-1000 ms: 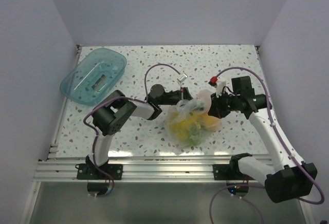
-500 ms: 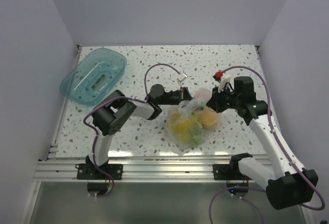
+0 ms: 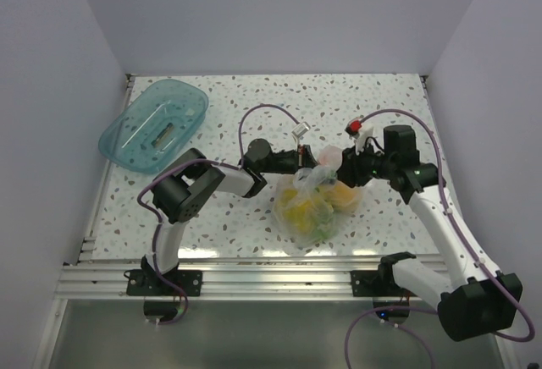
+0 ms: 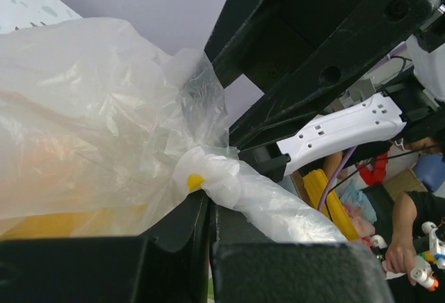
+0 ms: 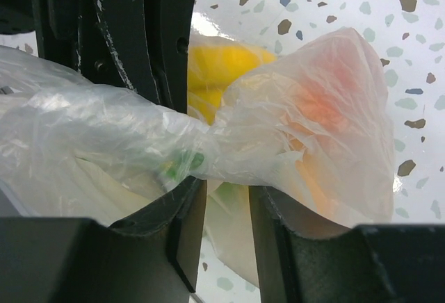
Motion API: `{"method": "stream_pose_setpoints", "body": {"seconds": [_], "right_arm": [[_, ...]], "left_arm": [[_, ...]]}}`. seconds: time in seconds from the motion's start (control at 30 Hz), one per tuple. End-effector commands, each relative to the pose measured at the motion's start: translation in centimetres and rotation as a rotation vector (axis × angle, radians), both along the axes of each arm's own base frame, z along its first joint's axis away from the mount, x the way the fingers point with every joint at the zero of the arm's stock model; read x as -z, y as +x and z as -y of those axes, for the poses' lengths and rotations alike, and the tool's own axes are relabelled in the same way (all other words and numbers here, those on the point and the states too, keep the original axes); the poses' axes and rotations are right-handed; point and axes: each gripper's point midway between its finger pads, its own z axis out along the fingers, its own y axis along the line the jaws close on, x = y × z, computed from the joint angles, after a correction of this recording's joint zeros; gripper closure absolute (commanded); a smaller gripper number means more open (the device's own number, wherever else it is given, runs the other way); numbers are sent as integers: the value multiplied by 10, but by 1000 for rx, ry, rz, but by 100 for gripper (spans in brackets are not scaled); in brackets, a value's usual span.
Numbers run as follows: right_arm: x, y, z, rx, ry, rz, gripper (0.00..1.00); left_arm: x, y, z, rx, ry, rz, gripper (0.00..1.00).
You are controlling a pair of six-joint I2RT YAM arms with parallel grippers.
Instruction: Place the fake fruits into the plastic bag and tie a complex knot
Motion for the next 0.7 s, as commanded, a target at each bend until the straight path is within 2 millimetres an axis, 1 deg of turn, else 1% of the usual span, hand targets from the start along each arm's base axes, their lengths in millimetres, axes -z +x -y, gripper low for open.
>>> {"method": "stream_pose_setpoints", "body": {"seconds": [0.0, 0.13, 0.17, 0.2, 0.27, 0.3, 0.33, 0.4, 0.5, 0.67], "right_arm": [[-7, -26, -18, -168, 52, -42, 62], [-7, -35, -25, -235, 78, -67, 60], [-9, -37, -26, -256, 84, -64, 60], [-10, -37, -27, -264, 83, -62, 60], [-10, -37, -27, -276, 81, -61, 61], [-9, -39, -27, -285, 75, -65, 62], [-9, -39, -26, -286, 74, -71, 62], [-9, -40, -28, -295, 82, -72, 63], [-7, -40, -28, -296, 81, -76, 64], [-5, -42, -27, -305, 74, -81, 64]], "left_arm": [[-47, 12, -1, -70, -117, 189, 100], [-44, 16, -1, -79, -94, 212, 100], [-40, 18, -1, -81, -74, 204, 100], [-42, 17, -1, -81, -72, 215, 100], [-36, 21, -2, -97, -38, 228, 100], [-38, 25, -4, -114, -36, 256, 100], [-35, 26, -6, -117, -21, 252, 100], [-35, 28, -8, -123, -20, 262, 100], [-31, 33, -11, -138, 4, 264, 100], [-31, 32, -12, -131, 22, 282, 100]]}}
